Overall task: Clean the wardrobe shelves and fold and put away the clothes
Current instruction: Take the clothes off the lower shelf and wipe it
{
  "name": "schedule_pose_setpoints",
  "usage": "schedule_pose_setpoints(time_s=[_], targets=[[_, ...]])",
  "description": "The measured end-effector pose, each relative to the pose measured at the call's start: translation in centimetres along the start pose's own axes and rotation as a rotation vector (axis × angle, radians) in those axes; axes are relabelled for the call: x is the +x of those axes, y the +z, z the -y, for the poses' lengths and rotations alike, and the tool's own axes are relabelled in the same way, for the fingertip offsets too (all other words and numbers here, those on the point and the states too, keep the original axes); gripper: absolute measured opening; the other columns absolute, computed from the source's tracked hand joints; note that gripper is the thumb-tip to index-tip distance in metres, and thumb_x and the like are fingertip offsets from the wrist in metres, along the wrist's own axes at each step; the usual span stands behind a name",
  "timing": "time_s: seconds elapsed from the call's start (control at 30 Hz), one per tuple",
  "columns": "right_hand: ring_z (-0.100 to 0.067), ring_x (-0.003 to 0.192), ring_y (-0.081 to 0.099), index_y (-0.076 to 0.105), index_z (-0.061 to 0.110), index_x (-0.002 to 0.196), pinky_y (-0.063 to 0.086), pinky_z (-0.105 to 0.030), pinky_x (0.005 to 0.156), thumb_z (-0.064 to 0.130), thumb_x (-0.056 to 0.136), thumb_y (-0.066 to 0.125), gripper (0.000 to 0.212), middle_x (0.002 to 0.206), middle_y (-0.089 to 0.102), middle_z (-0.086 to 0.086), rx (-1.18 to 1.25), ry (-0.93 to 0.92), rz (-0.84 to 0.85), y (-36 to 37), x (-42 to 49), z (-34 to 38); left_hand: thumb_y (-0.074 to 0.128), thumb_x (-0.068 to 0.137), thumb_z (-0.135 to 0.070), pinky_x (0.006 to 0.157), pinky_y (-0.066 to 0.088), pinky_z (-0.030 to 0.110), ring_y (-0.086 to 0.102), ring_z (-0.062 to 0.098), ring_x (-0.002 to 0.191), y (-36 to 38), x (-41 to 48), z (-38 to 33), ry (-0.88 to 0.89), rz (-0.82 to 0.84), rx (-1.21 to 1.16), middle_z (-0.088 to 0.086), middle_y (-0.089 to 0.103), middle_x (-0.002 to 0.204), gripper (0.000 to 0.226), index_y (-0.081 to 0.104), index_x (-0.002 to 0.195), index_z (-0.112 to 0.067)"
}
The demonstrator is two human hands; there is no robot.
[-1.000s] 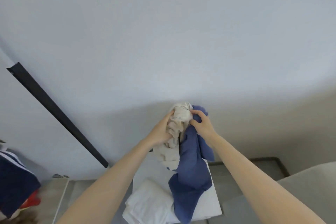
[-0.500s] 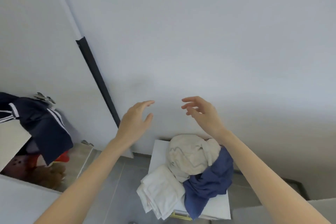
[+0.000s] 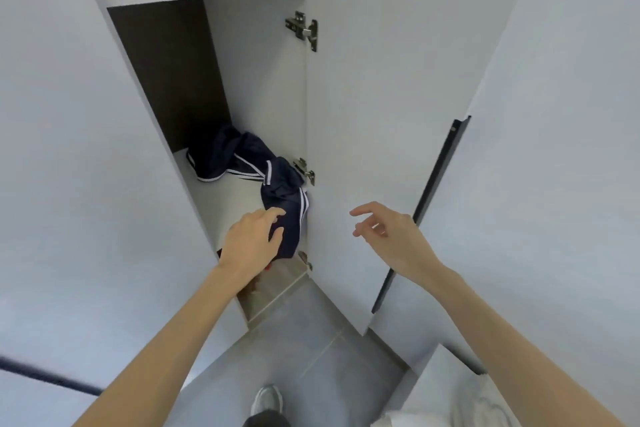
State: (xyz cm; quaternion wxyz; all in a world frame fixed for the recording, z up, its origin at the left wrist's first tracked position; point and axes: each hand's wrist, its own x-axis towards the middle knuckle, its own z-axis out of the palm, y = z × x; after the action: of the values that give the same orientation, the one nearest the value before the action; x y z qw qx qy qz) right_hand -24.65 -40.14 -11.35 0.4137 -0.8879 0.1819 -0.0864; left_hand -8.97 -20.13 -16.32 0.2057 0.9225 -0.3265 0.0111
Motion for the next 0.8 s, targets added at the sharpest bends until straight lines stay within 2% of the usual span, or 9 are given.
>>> schedule_pose_setpoints(time_s=[0.1,0.2,0.27,0.37,0.43,0.57,0.63,0.7,0.8], targets=[[-0.009,0.079,0.065,0.06,0.038,0.109,0.057,-0.04,0.075,0.025,0.095,0.05,0.021,0.088,0.07,0.014,-0.007,0.026,0.061,4.2,7.1,0.1,0.053,0.096,-0.033,0.091,0.053,0.036,0.06,0.022,0.108,1.5,4.6,6.1,-0.088,0.075,0.046,0.0,0.061,0.126,0.037,0.051,0.133,-0.027],[-0.009,0.082,0.066,0.059,0.04,0.107,0.057,-0.039,0.075,0.027,0.095,0.049,0.02,0.094,0.07,0.013,-0.034,0.045,0.114,7.6,13.9,0.1,0.051,0.096,-0.037,0.09,0.053,0.037,0.059,0.024,0.107,3.1,9.8,10.7,-0.151,0.121,0.042,0.003,0.06,0.124,0.039,0.048,0.132,-0.025],[-0.011,0.083,0.066,0.059,0.039,0.109,0.055,-0.033,0.069,0.026,0.096,0.049,0.021,0.099,0.07,0.009,-0.053,0.072,0.137,9.4,17.9,0.1,0.049,0.095,-0.04,0.093,0.051,0.04,0.055,0.025,0.113,3.9,12.9,12.5,-0.215,0.152,-0.013,0.003,0.056,0.129,0.044,0.043,0.136,-0.025],[-0.01,0.084,0.065,0.06,0.037,0.113,0.044,-0.022,0.059,0.028,0.096,0.048,0.022,0.103,0.069,0.008,-0.076,0.115,0.139,11.2,23.0,-0.5,0.049,0.095,-0.041,0.097,0.046,0.042,0.05,0.027,0.122,5.4,17.5,14.2,-0.258,0.17,-0.132,0.004,0.05,0.137,0.054,0.034,0.144,-0.025],[-0.011,0.082,0.065,0.06,0.036,0.113,0.045,-0.022,0.058,0.029,0.096,0.048,0.022,0.102,0.069,0.009,-0.08,0.148,0.138,11.9,25.6,-1.1,0.05,0.094,-0.043,0.095,0.043,0.04,0.048,0.026,0.125,6.8,20.4,14.8,-0.281,0.172,-0.187,0.004,0.047,0.14,0.058,0.03,0.147,-0.026],[-0.007,0.088,0.064,0.06,0.032,0.118,0.052,-0.024,0.073,0.026,0.097,0.048,0.024,0.099,0.066,0.017,-0.091,0.195,0.148,12.8,29.4,-3.0,0.057,0.092,-0.044,0.096,0.043,0.041,0.04,0.027,0.131,10.4,25.8,15.6,-0.307,0.228,-0.188,0.004,0.034,0.149,0.072,0.018,0.151,-0.031],[-0.005,0.087,0.064,0.06,0.031,0.119,0.051,-0.023,0.073,0.025,0.098,0.049,0.024,0.099,0.062,0.022,-0.109,0.183,0.166,13.2,31.4,-3.9,0.057,0.092,-0.042,0.1,0.041,0.043,0.032,0.029,0.137,12.6,28.4,16.5,-0.328,0.265,-0.162,0.007,0.023,0.155,0.075,0.014,0.152,-0.035],[-0.004,0.088,0.063,0.058,0.03,0.122,0.049,-0.02,0.071,0.025,0.097,0.051,0.026,0.109,0.063,0.018,-0.112,0.153,0.18,14.0,33.6,-5.1,0.054,0.095,-0.038,0.102,0.04,0.045,0.026,0.031,0.14,14.7,30.9,17.6,-0.33,0.286,-0.112,0.011,0.018,0.157,0.07,0.012,0.152,-0.037],[-0.01,0.101,0.06,0.053,0.026,0.131,0.047,-0.022,0.082,0.024,0.096,0.053,0.035,0.129,0.054,0.009,-0.163,0.044,0.252,15.7,37.0,-6.7,0.048,0.098,-0.031,0.104,0.038,0.045,0.025,0.032,0.141,17.5,33.7,19.6,-0.3,0.329,-0.019,0.01,0.019,0.157,0.061,0.018,0.15,-0.04]])
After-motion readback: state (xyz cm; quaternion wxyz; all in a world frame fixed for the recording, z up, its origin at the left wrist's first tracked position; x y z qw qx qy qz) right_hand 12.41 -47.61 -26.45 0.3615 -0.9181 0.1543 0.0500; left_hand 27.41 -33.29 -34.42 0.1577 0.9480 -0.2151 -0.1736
